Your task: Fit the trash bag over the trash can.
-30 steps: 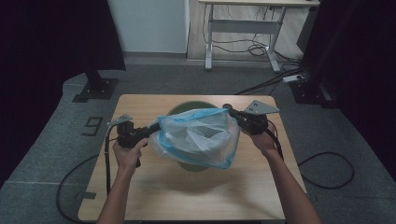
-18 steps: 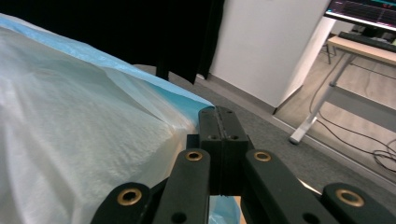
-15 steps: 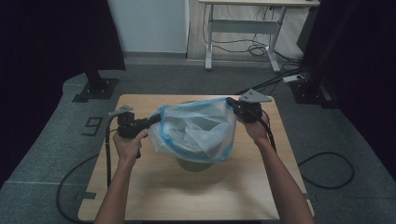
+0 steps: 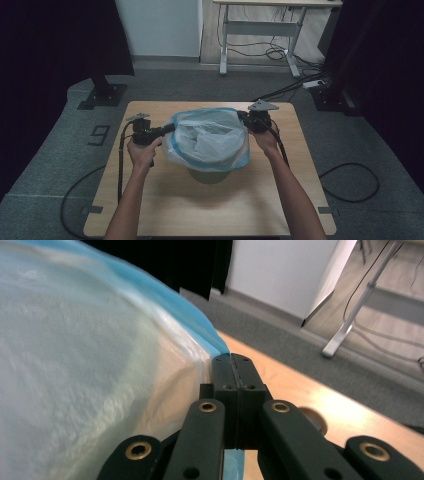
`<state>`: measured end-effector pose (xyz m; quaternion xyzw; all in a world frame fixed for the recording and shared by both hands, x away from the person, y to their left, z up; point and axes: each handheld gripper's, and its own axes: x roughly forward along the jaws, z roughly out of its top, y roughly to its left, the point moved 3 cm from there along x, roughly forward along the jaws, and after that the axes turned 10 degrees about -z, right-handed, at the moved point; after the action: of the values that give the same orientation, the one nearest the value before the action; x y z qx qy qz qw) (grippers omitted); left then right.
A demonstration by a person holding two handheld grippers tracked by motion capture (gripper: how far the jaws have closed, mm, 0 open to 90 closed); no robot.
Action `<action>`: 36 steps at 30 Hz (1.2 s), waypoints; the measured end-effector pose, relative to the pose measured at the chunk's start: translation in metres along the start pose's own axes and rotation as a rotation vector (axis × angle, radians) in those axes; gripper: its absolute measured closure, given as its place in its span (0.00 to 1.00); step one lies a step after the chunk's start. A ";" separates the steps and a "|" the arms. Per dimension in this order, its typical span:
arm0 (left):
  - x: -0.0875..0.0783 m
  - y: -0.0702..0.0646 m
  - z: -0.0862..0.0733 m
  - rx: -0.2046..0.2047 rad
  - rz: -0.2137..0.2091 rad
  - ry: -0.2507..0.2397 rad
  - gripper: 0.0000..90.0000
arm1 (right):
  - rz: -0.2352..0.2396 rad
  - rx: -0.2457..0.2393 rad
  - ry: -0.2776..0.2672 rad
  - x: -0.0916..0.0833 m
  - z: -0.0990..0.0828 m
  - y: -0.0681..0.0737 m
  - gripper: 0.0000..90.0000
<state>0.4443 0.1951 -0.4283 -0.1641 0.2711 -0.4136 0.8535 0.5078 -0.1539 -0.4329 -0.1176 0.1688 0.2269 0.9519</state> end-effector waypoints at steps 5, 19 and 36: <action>0.008 0.005 -0.002 -0.026 0.003 0.028 0.99 | 0.018 0.008 0.027 0.007 -0.008 0.003 0.99; 0.022 0.020 -0.010 -0.094 0.022 0.123 0.99 | 0.048 0.049 0.144 0.025 -0.030 0.013 0.99; 0.022 0.018 -0.019 -0.059 0.016 0.117 0.99 | -0.037 0.174 0.060 -0.005 -0.036 -0.014 0.77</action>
<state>0.4549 0.1879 -0.4599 -0.1626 0.3341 -0.4075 0.8342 0.5007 -0.1791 -0.4621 -0.0442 0.2142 0.1900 0.9571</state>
